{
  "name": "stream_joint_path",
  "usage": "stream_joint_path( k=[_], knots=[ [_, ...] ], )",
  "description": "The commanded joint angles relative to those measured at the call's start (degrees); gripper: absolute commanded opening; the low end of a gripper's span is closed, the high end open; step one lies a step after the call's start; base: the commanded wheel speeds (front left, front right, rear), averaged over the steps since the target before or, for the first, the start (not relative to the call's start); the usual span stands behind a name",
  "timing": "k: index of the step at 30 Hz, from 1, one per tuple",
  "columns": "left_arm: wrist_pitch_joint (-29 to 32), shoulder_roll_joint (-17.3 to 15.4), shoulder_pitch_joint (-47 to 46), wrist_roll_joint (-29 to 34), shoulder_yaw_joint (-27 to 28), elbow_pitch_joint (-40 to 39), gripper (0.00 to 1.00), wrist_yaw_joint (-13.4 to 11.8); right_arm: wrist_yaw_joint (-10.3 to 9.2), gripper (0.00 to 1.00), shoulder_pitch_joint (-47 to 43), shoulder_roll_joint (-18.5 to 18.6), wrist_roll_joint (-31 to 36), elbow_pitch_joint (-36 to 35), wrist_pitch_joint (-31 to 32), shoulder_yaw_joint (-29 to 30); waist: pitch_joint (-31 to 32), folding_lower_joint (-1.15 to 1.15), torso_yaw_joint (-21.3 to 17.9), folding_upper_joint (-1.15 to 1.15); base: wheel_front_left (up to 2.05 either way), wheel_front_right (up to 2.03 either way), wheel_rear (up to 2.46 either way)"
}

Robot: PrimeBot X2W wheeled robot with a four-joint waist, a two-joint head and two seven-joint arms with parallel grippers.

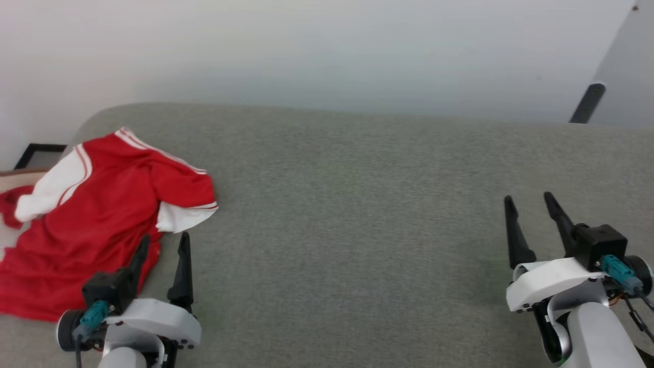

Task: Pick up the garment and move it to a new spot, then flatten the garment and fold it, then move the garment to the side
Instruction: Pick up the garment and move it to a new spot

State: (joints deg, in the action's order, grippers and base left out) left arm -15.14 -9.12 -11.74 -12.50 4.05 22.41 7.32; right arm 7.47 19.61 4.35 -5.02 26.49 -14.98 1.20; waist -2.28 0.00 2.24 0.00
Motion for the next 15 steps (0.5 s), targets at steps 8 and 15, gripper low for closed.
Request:
stream_joint_path(
  k=[8,15],
  knots=[
    [0.0,1.3,-0.9,1.1,0.9,0.8,1.00,0.0,0.03,1.00,-1.2,0.9,-2.5,-0.8,-0.2,-4.5,0.0,0.00,9.0,0.00,0.00,0.00,0.00],
    [0.0,2.5,0.6,1.8,2.6,1.2,1.00,-1.2,0.03,1.00,-0.7,1.3,-4.2,-0.7,-0.2,-9.2,0.2,0.00,19.0,0.00,0.00,0.00,0.00]
  ],
)
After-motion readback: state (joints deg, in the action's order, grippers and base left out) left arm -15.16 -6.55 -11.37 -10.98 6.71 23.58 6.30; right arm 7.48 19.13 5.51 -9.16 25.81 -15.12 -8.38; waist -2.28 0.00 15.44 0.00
